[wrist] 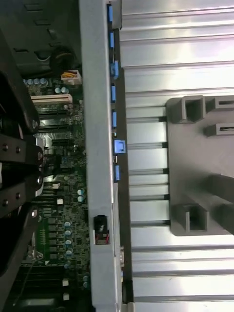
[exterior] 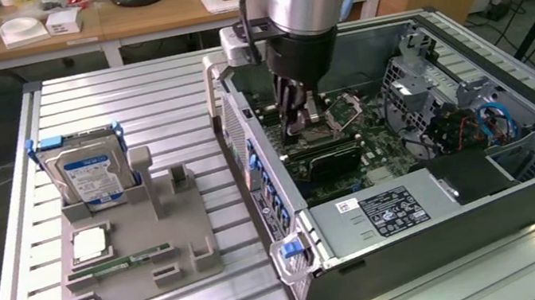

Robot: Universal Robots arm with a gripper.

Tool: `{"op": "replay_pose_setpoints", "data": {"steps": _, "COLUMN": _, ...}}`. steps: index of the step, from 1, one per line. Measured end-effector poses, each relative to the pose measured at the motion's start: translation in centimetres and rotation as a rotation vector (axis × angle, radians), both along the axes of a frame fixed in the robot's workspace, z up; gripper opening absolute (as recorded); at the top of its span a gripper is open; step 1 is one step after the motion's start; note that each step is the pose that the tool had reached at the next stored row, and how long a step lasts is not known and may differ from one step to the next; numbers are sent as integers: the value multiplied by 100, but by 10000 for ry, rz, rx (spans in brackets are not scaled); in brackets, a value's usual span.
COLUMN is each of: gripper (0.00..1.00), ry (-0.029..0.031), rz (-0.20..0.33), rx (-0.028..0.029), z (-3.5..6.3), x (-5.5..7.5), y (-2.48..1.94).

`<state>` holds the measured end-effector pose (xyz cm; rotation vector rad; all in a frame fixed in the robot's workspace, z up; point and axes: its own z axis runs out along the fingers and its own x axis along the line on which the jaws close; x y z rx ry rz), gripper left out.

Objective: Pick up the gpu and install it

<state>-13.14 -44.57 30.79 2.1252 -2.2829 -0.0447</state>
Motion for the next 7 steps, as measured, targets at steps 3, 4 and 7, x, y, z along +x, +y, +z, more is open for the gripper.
{"op": "replay_pose_setpoints", "data": {"steps": 3, "gripper": 11, "ry": 1, "rz": 1, "rx": 18, "z": 0, "x": 13, "y": 0}}
{"op": "replay_pose_setpoints", "data": {"steps": 4, "gripper": 11, "ry": 2, "rz": 1, "rx": 18, "z": 0, "x": 13, "y": 0}}
{"op": "replay_pose_setpoints", "data": {"steps": 7, "gripper": 11, "ry": 2, "rz": 2, "rx": 18, "z": 0, "x": 14, "y": 0}}
